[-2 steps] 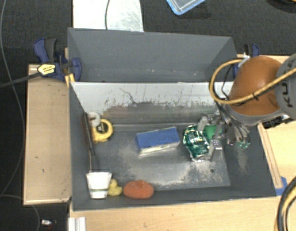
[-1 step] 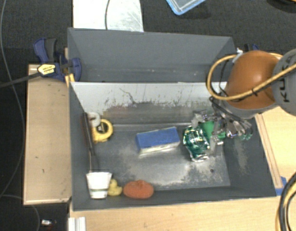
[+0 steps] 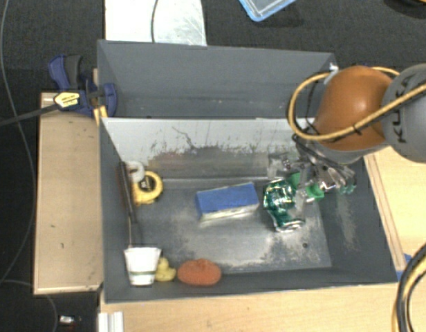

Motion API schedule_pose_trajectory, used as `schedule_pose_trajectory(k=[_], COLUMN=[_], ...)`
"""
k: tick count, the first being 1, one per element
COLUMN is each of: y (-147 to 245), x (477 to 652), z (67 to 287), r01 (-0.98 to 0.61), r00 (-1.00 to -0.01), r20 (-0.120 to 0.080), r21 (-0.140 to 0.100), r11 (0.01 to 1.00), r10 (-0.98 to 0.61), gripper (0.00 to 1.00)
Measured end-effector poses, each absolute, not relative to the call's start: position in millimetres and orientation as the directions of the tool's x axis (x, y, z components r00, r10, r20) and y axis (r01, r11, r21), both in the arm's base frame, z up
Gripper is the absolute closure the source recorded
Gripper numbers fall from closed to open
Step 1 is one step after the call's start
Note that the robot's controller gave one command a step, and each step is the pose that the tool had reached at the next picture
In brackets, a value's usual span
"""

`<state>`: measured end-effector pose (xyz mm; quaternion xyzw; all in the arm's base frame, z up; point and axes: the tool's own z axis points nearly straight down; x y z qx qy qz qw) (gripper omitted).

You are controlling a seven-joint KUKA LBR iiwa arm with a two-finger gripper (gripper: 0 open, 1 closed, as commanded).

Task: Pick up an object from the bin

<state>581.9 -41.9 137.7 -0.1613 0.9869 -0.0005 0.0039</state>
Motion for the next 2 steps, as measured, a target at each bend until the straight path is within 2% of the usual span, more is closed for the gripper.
schedule_pose_trajectory(k=[1,2], y=[-46.5,-43.9], x=[584.9,584.0], z=[123.9,119.0], r01=[-0.064,0.077], r00=[-0.998,-0.997], r20=[-0.008,-0.007], r21=[0.000,0.001], r11=[0.998,0.997], r10=[-0.064,0.077], gripper=[0.00,0.00])
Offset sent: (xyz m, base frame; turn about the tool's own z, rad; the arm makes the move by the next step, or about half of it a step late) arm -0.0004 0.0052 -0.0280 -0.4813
